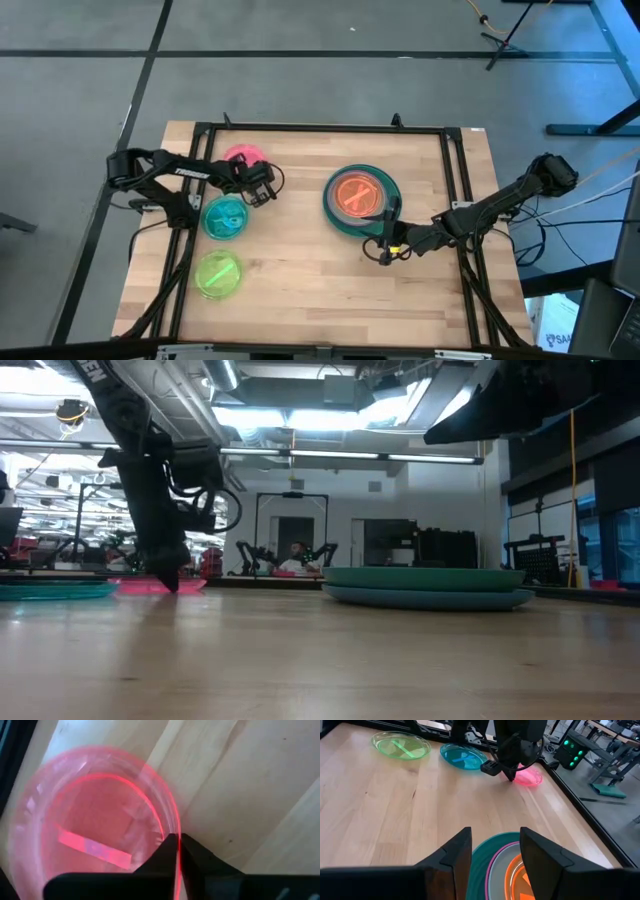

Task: Stack plastic plates
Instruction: Stack the light pink plate on top of the orange plate

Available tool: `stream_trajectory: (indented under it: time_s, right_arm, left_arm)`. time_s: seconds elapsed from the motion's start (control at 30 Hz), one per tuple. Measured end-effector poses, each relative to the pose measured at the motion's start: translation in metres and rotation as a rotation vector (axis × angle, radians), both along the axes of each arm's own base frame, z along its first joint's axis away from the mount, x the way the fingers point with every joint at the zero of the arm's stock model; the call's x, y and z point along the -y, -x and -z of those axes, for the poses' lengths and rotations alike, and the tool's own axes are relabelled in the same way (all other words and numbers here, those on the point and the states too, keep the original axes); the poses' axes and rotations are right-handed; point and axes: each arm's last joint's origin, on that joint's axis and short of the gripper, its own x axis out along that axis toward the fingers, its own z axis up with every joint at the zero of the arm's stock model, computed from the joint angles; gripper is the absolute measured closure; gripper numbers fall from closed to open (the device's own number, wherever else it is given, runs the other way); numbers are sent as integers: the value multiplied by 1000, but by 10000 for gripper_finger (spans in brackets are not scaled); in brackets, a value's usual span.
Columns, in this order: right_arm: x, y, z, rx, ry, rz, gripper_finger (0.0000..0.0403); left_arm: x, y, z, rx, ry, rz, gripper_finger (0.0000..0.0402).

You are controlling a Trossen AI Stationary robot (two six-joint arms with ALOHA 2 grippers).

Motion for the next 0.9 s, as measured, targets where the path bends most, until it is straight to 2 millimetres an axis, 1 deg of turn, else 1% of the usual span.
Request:
stream_trajectory:
  time_s: [0.07, 0.13, 0.33, 0.43, 0.57, 0.63, 0.73, 0.83, 0.9]
  right_arm:
    - [0, 0, 0, 0, 1, 1, 247]
    - [0, 0, 0, 2, 9, 13, 247]
    - [1, 0, 0, 4, 14, 23, 247]
    - [1, 0, 0, 3, 14, 23, 247]
    - [1, 0, 0, 3, 11, 24, 247]
    - [1, 0, 0, 4, 10, 24, 247]
    - [1, 0, 0, 7, 8, 24, 247]
    - [1, 0, -1, 16, 5, 24, 247]
    - [0, -1, -2, 23, 5, 22, 247]
  left_arm:
    - [4, -5, -2, 9, -16, 39, 395]
    - [9, -15, -7, 42, -21, 81, 394]
    - [29, -53, -38, 179, -68, 244, 399]
    - [44, -73, -55, 296, -79, 365, 398]
    - [60, -95, -72, 490, -76, 571, 398]
    - [65, -103, -74, 557, -84, 651, 398]
    - [68, -115, -71, 633, -99, 720, 398]
    - [69, -132, -67, 675, -95, 778, 398]
    - [69, -146, -63, 673, -95, 798, 398]
